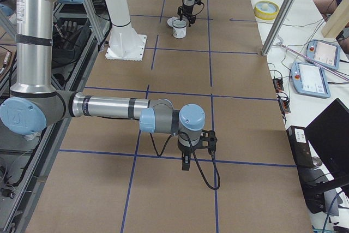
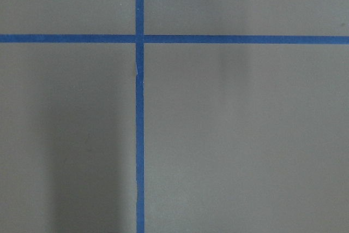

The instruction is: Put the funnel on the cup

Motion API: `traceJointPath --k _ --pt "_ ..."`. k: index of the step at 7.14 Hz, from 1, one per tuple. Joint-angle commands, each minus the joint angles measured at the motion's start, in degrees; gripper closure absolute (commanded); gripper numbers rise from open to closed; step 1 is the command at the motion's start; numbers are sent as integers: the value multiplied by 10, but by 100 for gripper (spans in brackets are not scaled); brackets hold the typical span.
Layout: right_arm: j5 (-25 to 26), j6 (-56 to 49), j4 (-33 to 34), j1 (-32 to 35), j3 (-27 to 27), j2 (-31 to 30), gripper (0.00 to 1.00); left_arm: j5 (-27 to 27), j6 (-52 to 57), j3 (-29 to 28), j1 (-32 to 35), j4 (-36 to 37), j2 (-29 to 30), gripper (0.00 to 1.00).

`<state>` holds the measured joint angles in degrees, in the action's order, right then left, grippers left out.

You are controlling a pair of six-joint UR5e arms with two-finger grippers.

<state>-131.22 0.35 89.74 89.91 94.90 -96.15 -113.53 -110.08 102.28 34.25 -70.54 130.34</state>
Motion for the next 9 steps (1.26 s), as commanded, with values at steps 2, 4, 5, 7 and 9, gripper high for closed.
traceJointPath --k 2,4,5,7,9 --pt "0 0 0 0 0 0 0 -8 246 98 96 -5 -60 0" --pt "0 0 0 0 0 0 0 -61 442 93 189 -42 -119 0" --pt "0 0 0 0 0 0 0 -115 556 89 259 -101 -186 0" --pt "0 0 0 0 -1 0 0 -171 805 39 381 -130 -264 0" --pt "0 0 0 0 -1 0 0 -171 1061 -47 518 -130 -311 0"
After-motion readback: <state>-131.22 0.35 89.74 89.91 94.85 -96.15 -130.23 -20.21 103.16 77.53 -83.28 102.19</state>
